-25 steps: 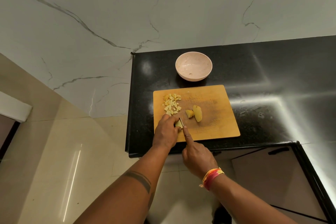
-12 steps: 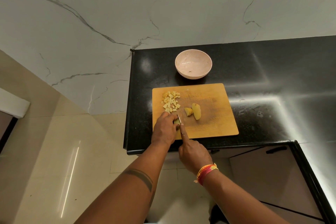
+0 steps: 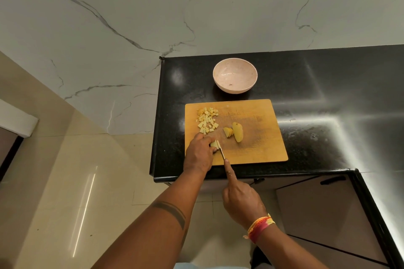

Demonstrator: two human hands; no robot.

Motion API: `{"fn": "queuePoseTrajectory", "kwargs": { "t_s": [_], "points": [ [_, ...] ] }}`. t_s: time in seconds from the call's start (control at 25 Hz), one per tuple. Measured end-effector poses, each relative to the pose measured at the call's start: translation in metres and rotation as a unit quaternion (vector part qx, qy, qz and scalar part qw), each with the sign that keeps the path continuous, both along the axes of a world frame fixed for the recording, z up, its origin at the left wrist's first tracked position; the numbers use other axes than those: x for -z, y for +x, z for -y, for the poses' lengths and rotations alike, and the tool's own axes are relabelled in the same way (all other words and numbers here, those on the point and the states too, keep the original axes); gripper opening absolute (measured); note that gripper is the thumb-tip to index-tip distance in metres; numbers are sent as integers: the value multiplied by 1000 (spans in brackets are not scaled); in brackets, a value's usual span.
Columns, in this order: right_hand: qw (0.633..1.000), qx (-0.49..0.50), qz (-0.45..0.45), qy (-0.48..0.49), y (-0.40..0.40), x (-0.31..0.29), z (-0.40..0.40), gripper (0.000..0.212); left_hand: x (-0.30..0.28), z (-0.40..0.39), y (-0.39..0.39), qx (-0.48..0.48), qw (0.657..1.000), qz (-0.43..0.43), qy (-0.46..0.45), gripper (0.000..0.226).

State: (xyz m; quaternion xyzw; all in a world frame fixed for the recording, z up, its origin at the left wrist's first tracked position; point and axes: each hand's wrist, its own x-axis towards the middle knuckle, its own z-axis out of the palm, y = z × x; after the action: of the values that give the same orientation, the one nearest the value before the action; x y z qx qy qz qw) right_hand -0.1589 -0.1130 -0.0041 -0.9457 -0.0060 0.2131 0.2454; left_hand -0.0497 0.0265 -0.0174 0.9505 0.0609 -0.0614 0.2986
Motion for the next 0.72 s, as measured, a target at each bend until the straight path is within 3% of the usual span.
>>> {"fn": "queuePoseTrajectory", "kwargs": {
  "t_s": [0.72],
  "points": [
    [1000,-8,-1,8,47,3,-23,80,5,-1,0,-18,1000,3,-11,29]
  ]
}}
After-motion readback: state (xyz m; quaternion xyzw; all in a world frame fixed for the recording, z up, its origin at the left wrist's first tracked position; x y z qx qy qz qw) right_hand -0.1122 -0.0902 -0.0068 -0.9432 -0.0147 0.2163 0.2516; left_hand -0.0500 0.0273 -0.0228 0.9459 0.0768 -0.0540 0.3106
